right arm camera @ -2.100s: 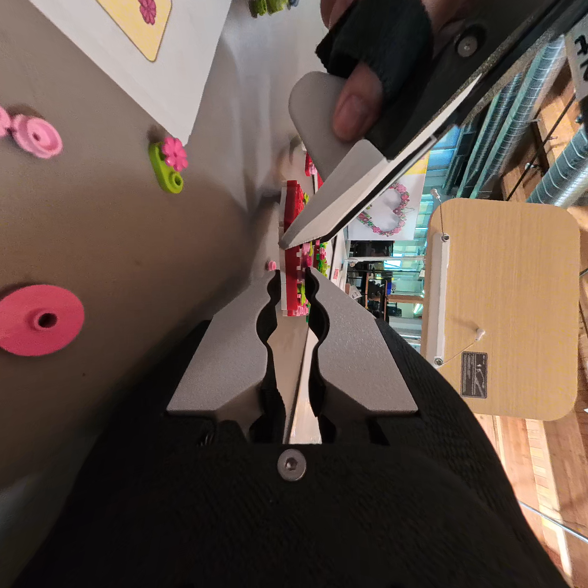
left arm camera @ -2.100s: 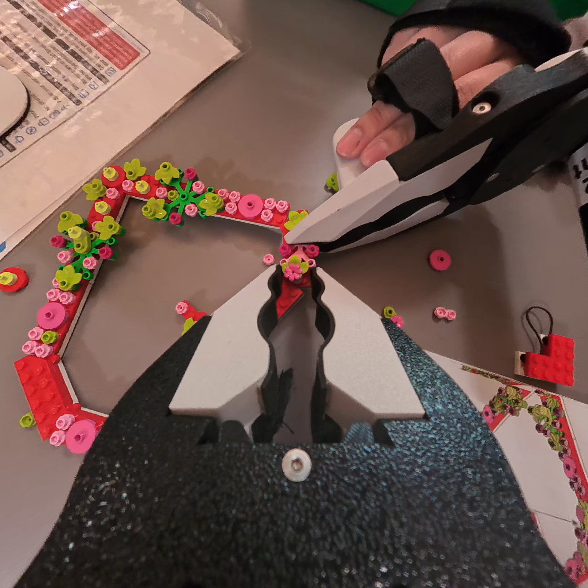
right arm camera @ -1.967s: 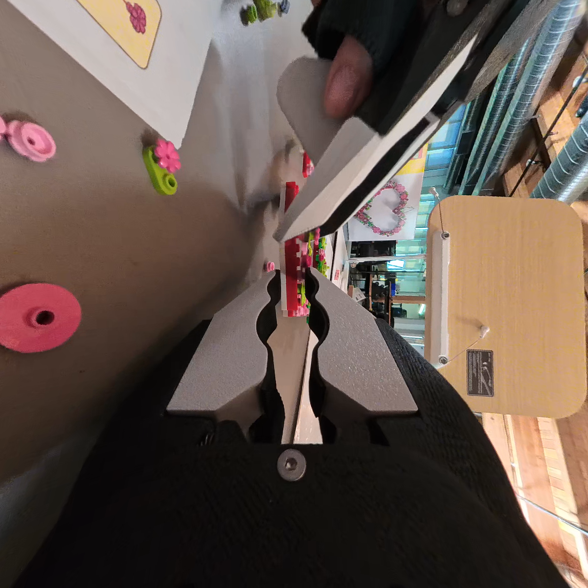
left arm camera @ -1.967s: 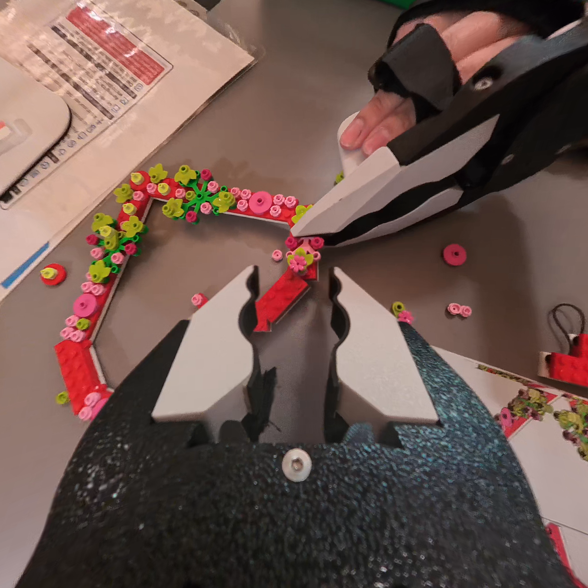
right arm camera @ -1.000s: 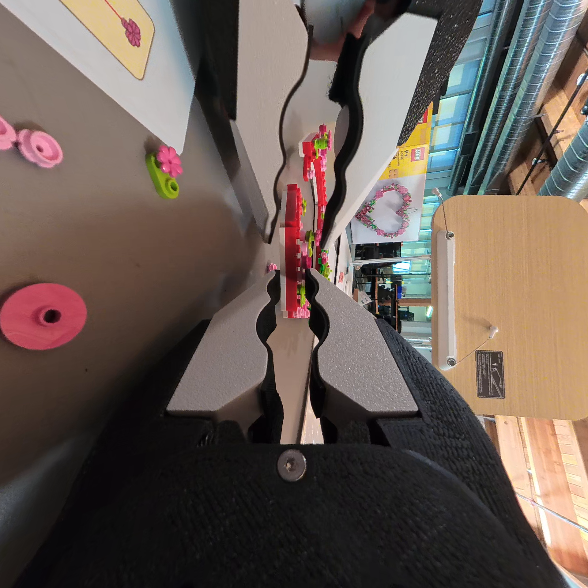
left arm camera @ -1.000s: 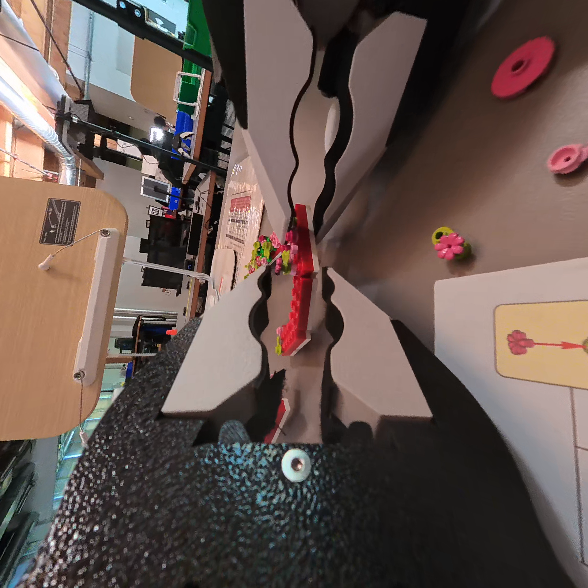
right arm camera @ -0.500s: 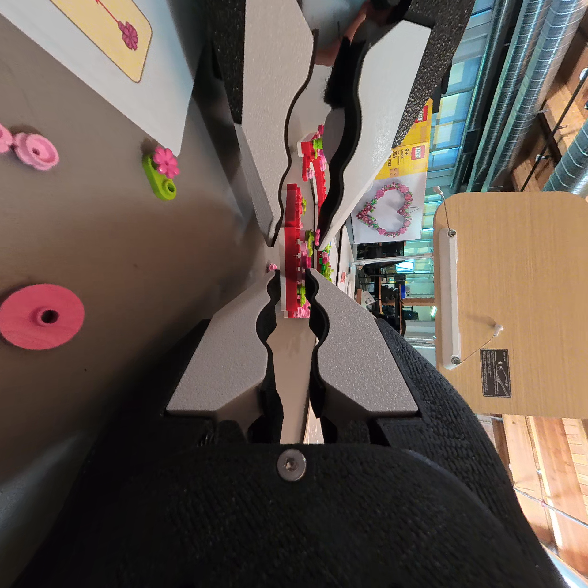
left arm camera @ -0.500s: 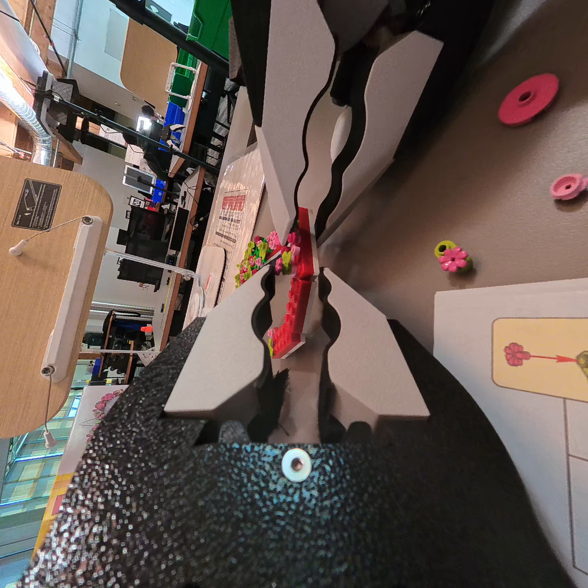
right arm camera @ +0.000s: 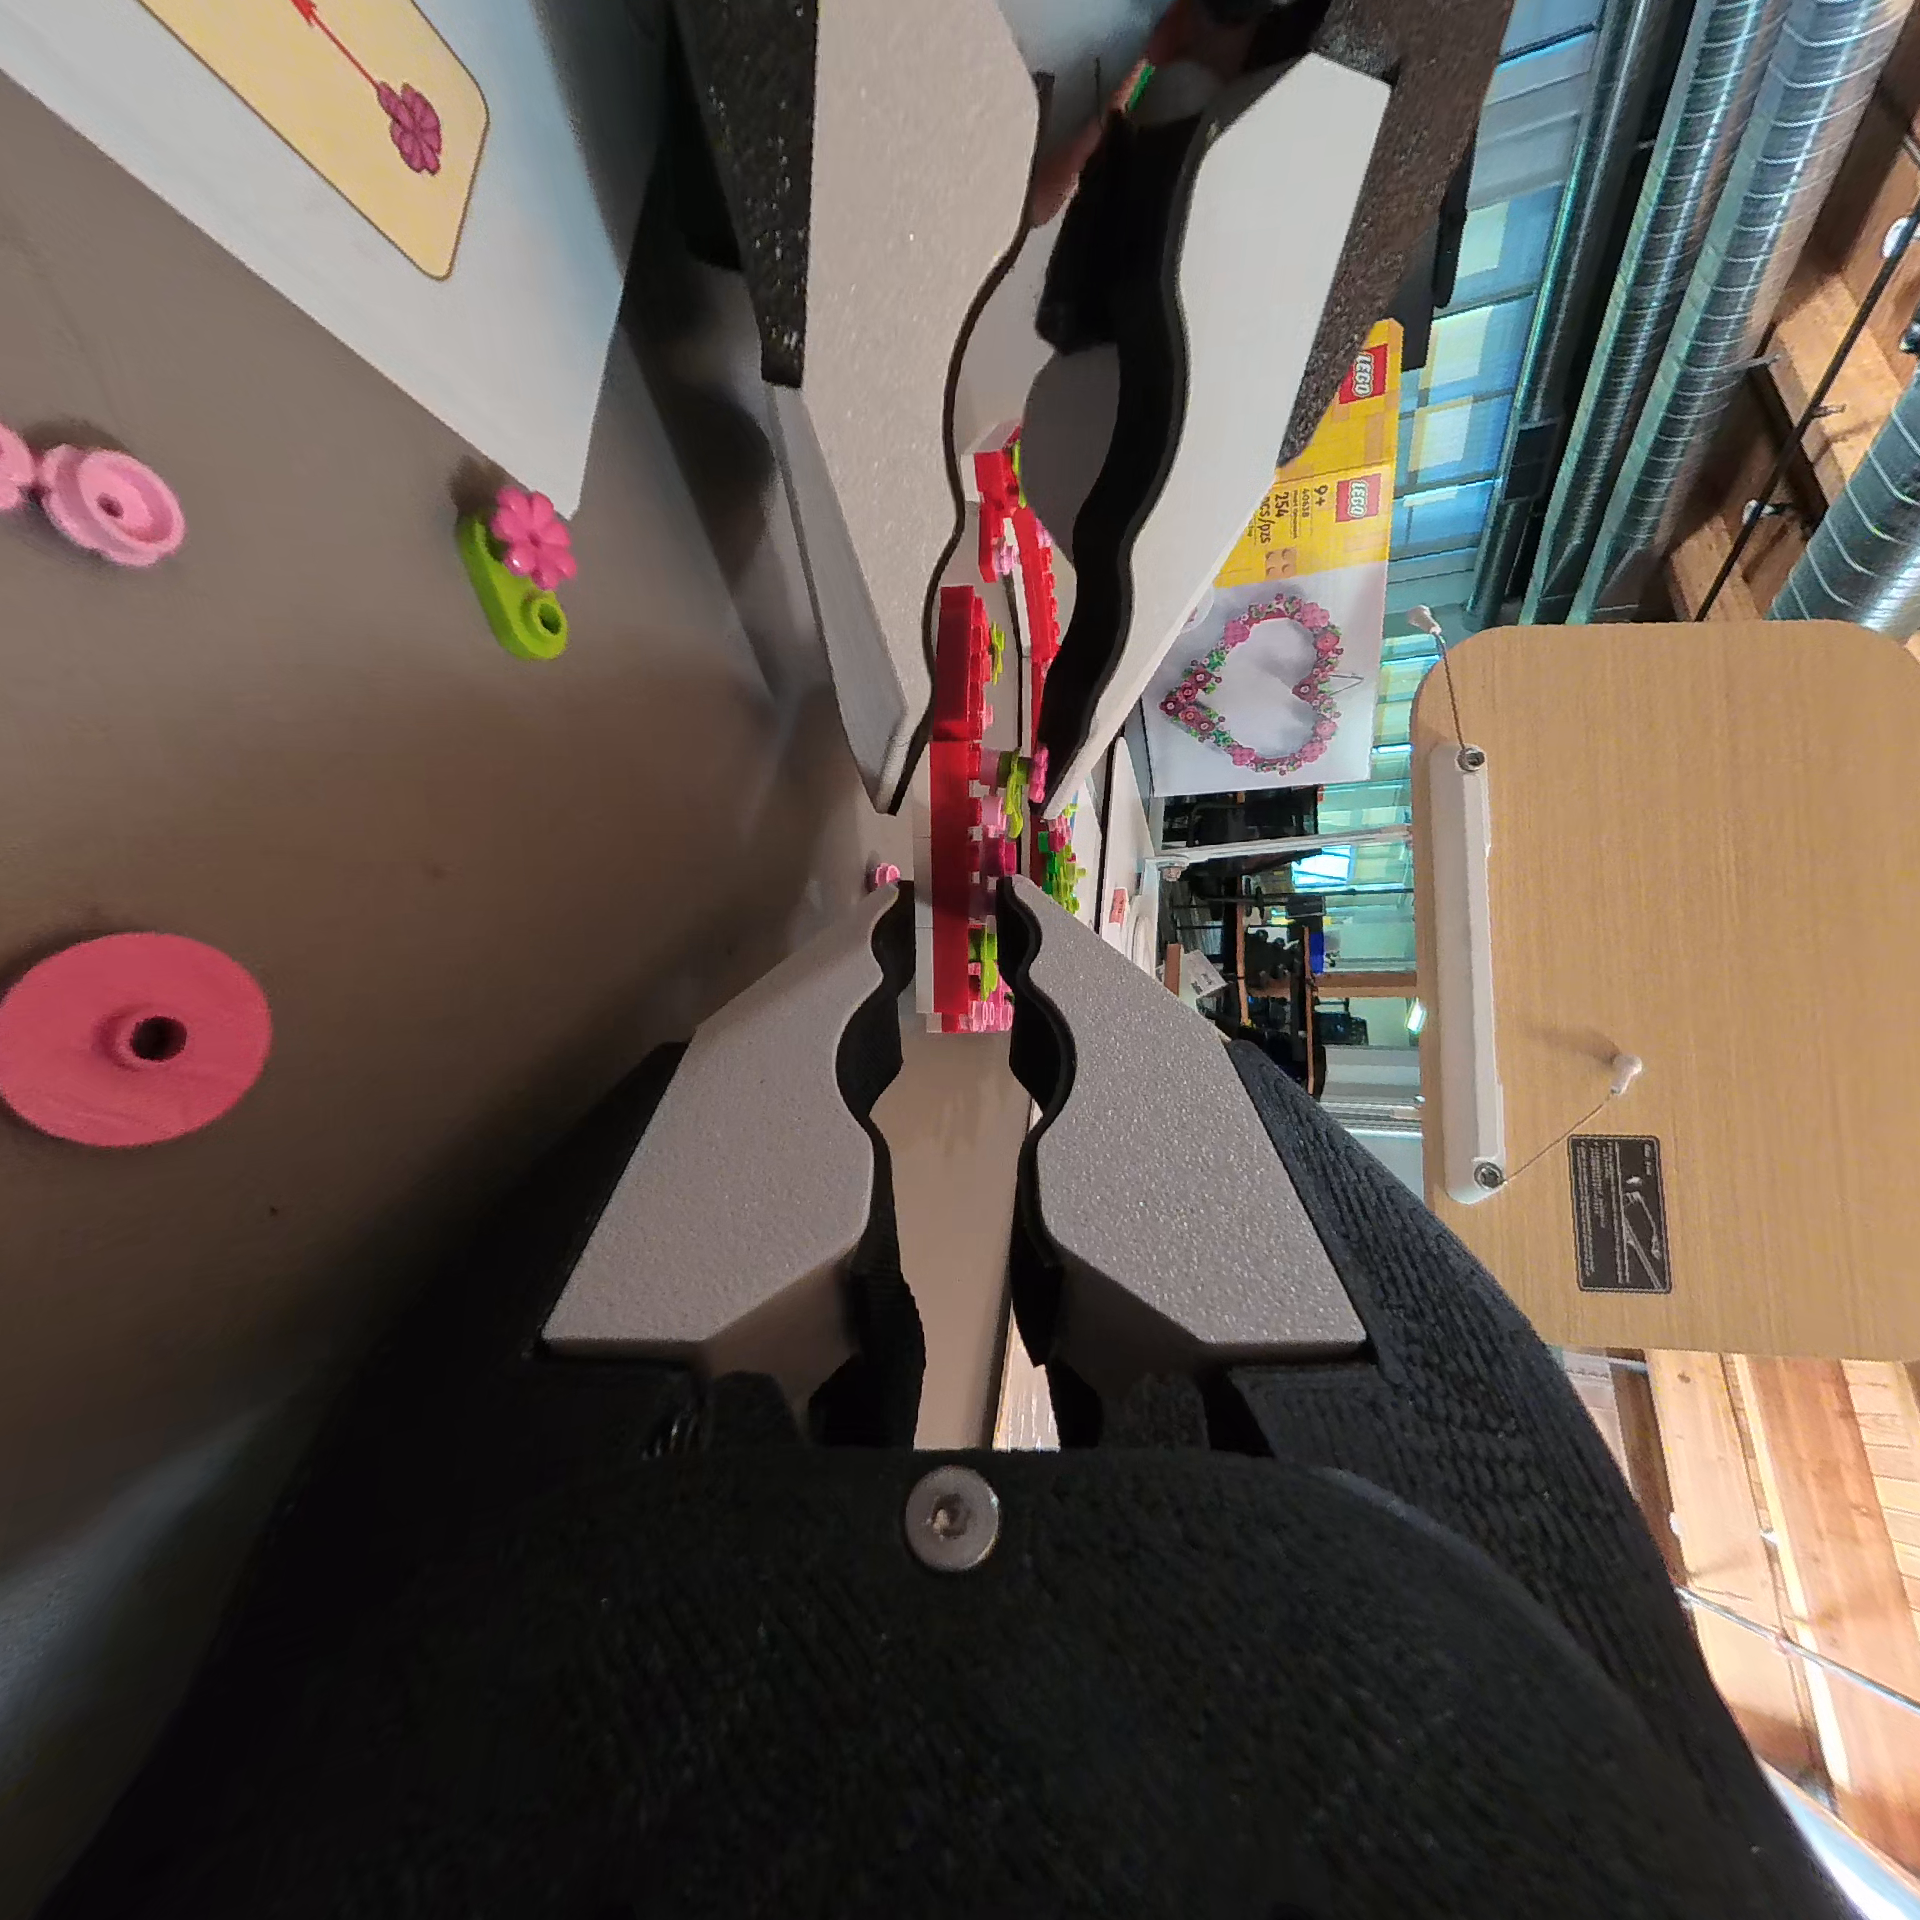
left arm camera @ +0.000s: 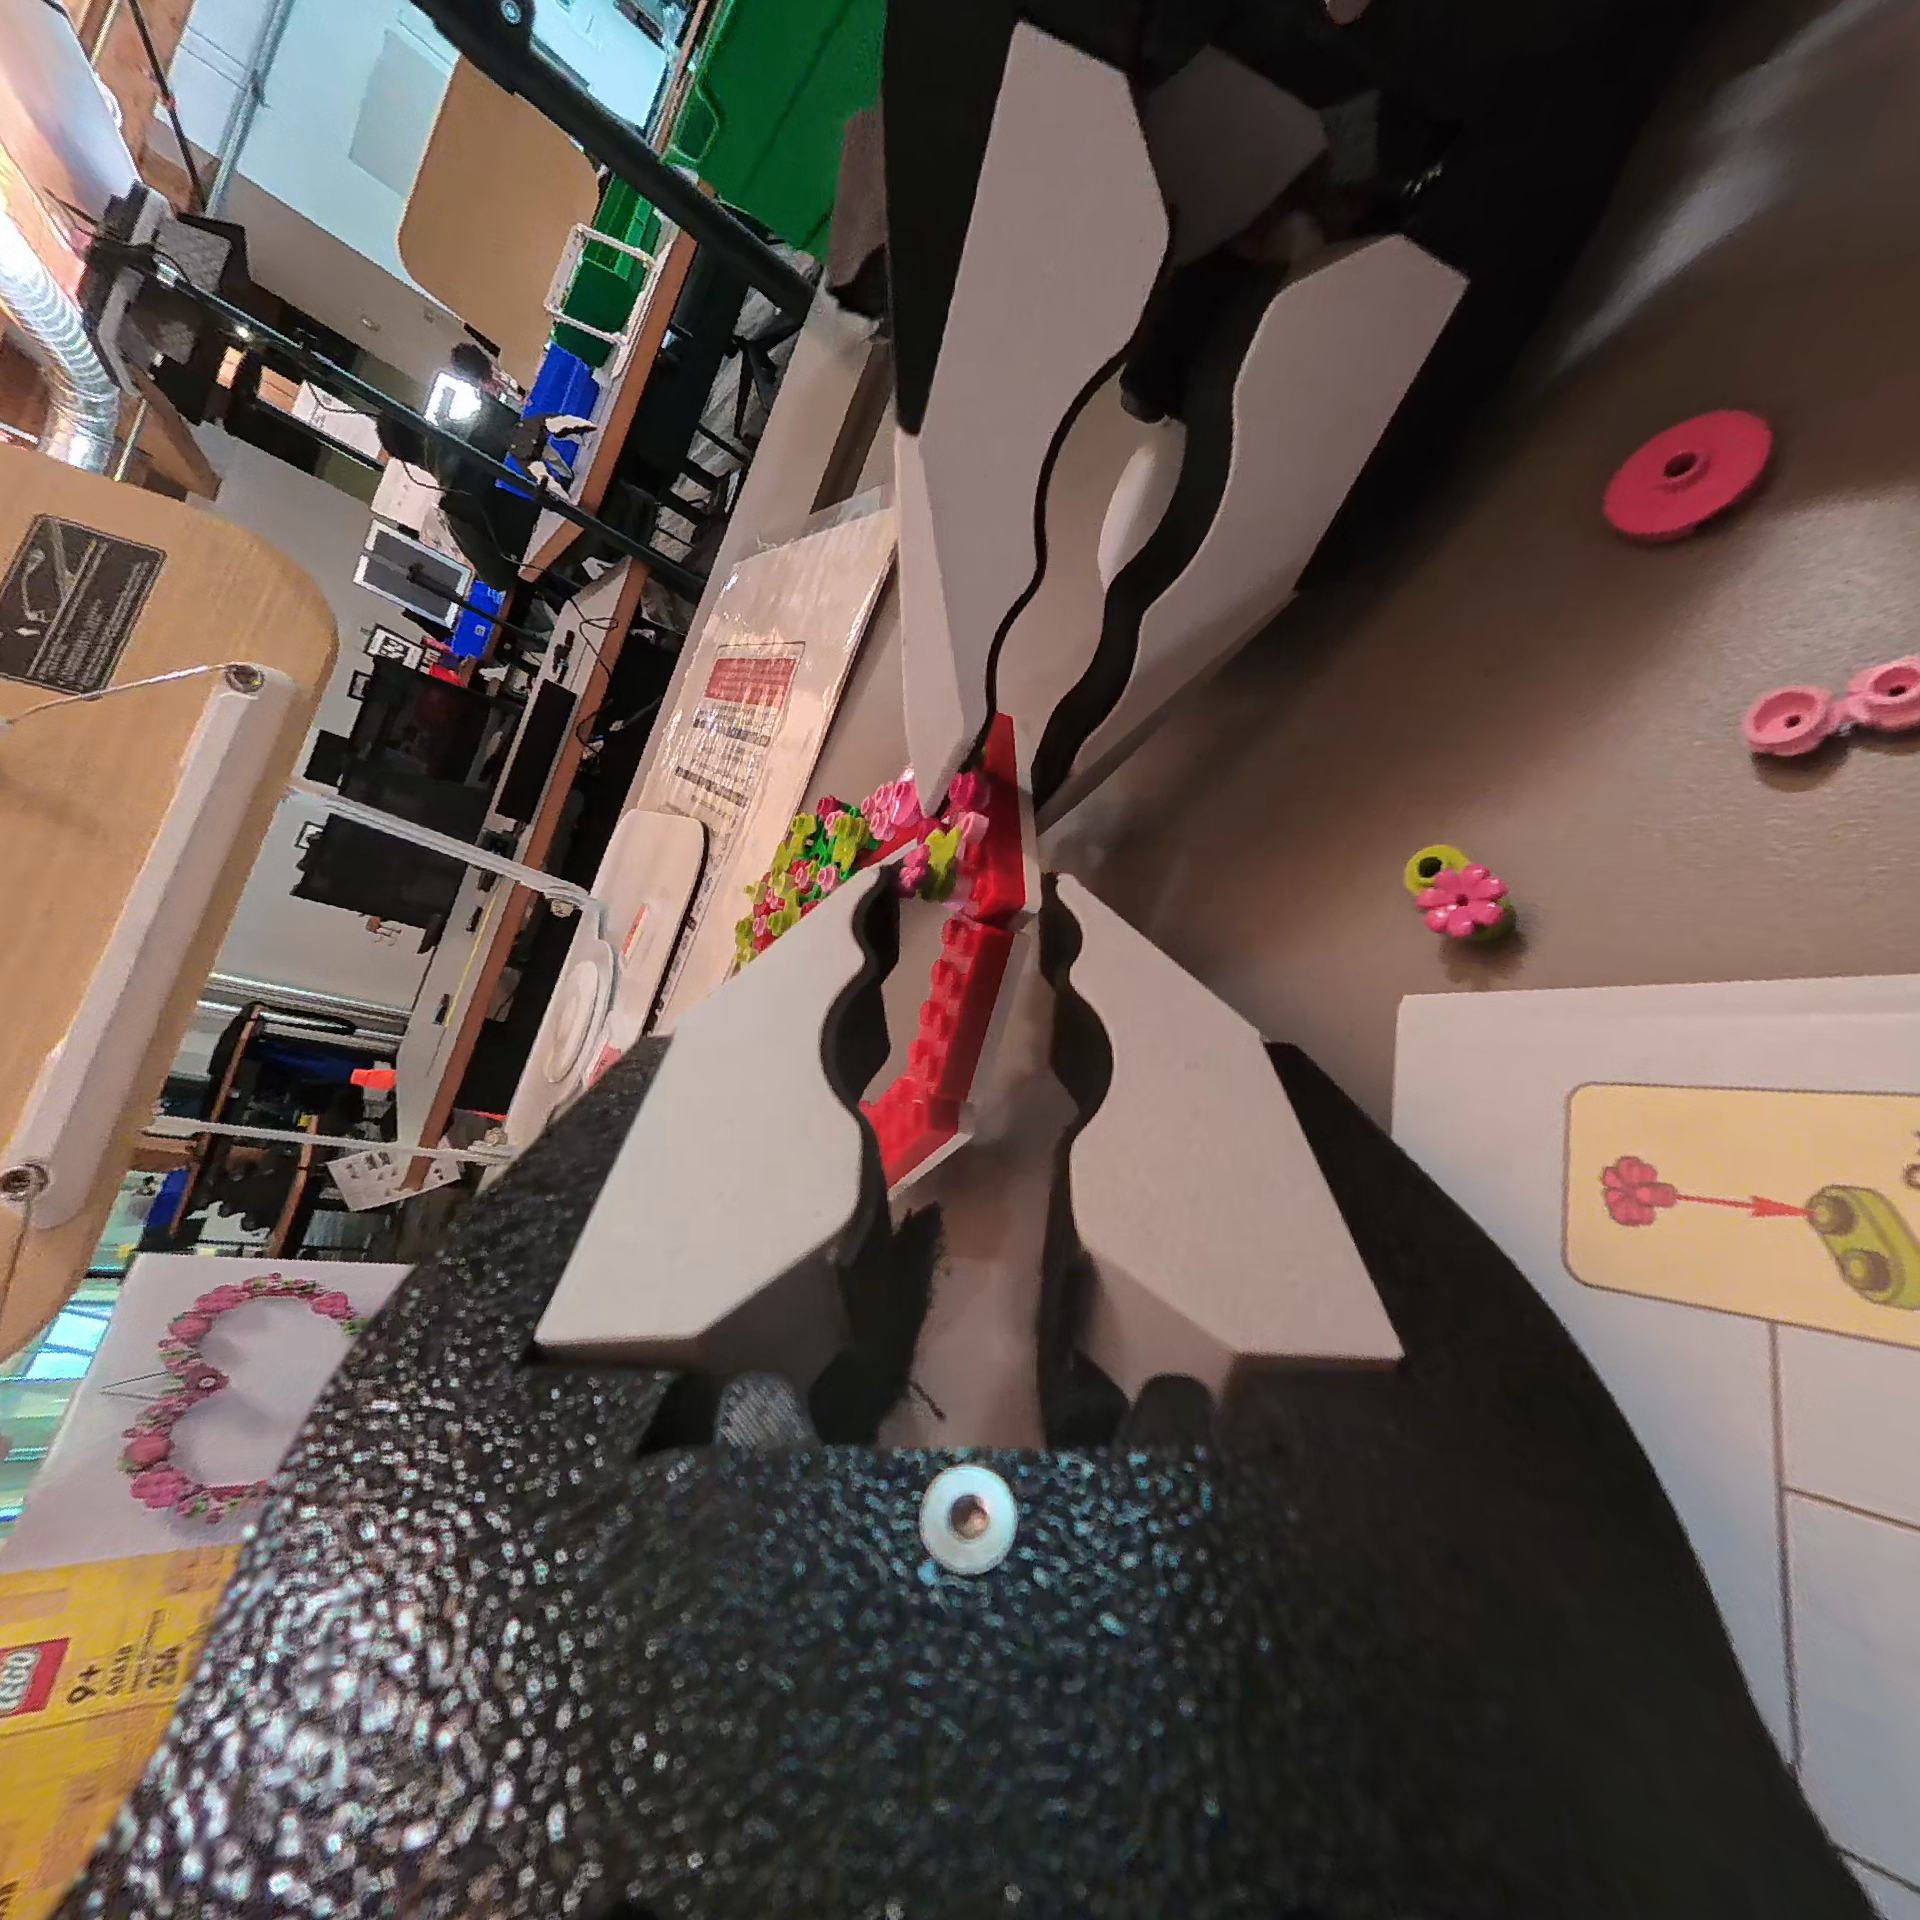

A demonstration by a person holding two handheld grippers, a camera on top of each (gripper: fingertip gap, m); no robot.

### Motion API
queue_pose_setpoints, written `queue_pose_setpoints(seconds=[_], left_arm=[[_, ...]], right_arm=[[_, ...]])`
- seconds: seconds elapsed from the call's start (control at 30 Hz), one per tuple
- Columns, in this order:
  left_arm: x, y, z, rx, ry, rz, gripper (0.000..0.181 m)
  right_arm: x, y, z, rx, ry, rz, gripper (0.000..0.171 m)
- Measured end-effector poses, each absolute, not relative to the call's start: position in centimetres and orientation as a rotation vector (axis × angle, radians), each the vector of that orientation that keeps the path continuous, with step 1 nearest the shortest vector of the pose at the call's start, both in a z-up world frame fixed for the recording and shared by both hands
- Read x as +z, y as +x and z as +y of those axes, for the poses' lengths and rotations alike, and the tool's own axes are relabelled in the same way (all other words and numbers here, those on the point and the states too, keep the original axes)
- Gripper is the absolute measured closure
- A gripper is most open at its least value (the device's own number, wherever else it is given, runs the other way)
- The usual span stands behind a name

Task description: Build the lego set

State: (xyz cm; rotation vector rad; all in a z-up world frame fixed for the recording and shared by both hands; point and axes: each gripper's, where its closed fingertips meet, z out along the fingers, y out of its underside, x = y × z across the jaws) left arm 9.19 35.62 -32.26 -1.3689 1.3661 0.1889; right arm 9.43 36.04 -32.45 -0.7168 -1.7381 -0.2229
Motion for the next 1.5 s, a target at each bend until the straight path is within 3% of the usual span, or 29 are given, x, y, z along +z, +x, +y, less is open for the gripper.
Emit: queue_pose_setpoints(seconds=[0.4,1.5], left_arm=[[-32.71,8.94,35.71,0.021,-1.627,1.193,0.161],[-31.94,8.76,35.11,0.174,-1.410,1.256,0.165]], right_arm=[[-32.30,9.45,36.17,-0.222,-0.723,-1.727,0.157],[-31.96,9.33,35.71,-0.205,-0.703,-1.716,0.157]])
